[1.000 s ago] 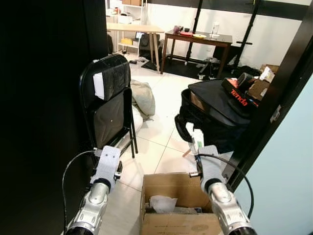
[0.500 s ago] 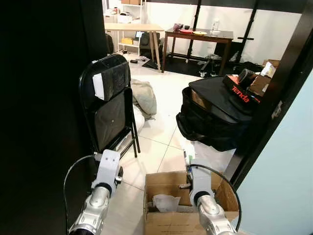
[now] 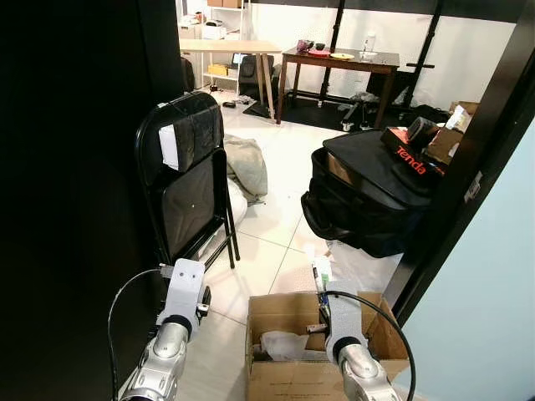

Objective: Clean up the room

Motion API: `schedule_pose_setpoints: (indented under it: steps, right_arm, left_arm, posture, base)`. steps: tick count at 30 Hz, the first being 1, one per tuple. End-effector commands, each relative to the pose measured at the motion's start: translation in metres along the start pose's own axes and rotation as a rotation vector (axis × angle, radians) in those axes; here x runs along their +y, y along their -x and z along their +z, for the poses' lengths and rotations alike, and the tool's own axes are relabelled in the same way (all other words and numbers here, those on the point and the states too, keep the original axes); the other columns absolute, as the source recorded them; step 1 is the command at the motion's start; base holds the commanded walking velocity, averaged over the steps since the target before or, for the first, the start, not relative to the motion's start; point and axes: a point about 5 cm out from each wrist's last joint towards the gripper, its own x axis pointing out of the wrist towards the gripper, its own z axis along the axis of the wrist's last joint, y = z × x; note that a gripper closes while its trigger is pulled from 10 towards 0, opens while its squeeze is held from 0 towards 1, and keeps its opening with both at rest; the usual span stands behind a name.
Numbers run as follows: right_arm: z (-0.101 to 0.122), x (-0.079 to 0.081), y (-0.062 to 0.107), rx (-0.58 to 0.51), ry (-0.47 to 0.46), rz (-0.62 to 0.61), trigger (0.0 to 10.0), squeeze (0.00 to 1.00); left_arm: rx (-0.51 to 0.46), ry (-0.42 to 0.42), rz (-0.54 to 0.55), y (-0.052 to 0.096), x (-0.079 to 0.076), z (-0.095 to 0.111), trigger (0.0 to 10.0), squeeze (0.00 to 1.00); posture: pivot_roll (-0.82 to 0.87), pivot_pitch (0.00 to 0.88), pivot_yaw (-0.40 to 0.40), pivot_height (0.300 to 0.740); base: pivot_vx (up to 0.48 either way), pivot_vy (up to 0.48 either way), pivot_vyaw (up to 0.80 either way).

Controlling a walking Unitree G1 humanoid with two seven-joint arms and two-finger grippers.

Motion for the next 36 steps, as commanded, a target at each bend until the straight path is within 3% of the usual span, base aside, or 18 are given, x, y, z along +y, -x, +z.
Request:
schedule_pose_setpoints:
  steps: [1, 28, 36]
  right_arm:
    - [-0.0012, 0.0003, 0.0012, -0.004, 0.014, 0.007, 10.0, 0.00]
    - [0.0050, -0.0028, -0.0006, -0.015, 0.032, 0.005, 10.0, 0.00]
    - [0.0081, -0.0022, -0.0014, -0.021, 0.033, 0.007, 10.0, 0.00]
  left_arm:
    - [0.007, 0.002, 0.007, 0.0019, -0.0001, -0.0028, 10.0, 0.00]
    - [-0.012, 0.008, -0.002, 0.0013, -0.0026, 0.0043, 10.0, 0.00]
    - [0.003, 0.023, -0.012, 0.0013, -0.0015, 0.0022, 10.0, 0.00]
  posture:
    - [-0.05, 0.039, -0.061, 0.740]
    - [-0.06, 0.041, -0.068, 0.740]
    - [-0.06, 0.043, -0.070, 0.740]
  base:
    - [0.000, 0.000, 0.00]
    - [0.000, -0.441, 0.00]
    - [0.000, 0.240, 0.00]
